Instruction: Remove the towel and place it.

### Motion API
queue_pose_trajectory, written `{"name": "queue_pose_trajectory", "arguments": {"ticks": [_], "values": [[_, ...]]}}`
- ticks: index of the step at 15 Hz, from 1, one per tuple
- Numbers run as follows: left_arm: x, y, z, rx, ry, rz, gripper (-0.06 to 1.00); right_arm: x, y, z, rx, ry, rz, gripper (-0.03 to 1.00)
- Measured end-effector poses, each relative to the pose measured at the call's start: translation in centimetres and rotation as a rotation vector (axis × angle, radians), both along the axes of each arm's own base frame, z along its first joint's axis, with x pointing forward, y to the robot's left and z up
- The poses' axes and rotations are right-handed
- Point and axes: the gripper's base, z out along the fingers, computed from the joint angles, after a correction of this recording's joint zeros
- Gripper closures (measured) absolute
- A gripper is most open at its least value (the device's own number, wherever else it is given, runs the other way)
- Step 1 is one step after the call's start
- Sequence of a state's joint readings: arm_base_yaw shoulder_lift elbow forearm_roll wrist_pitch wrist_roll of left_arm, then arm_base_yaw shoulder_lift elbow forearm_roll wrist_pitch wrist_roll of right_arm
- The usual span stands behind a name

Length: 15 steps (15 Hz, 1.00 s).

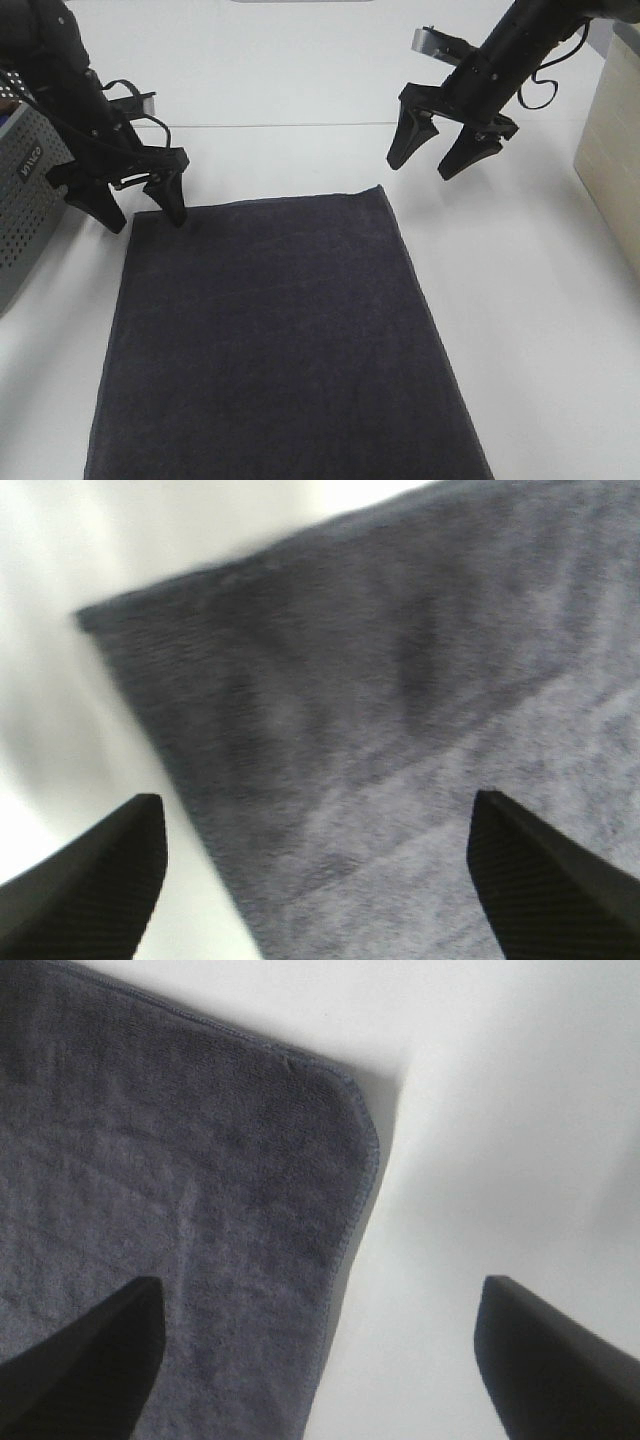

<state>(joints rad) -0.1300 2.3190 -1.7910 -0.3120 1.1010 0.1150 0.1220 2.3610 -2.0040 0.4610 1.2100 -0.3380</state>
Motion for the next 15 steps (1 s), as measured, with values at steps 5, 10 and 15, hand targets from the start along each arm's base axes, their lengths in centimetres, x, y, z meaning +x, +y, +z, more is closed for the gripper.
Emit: {"name": "queue_pose_trajectory", "arguments": {"ticks": [5, 10, 15], "values": [[0.8, 3.8, 0.0, -0.006, -0.018, 0.08, 0.17, 0.3, 0.4, -3.5, 0.034, 0.076, -0.005, 0.16], [1.8, 4.4, -1.2, 0.004, -0.1, 0.09, 0.17, 0.7, 0.4, -4.5, 0.033, 0.061, -0.022, 0.16], [2.1, 3.8, -2.4, -0.063, -0.095, 0.123, 0.17, 1.1, 0.4, -6.4, 0.028, 0.059, -0.042, 0.16]]}}
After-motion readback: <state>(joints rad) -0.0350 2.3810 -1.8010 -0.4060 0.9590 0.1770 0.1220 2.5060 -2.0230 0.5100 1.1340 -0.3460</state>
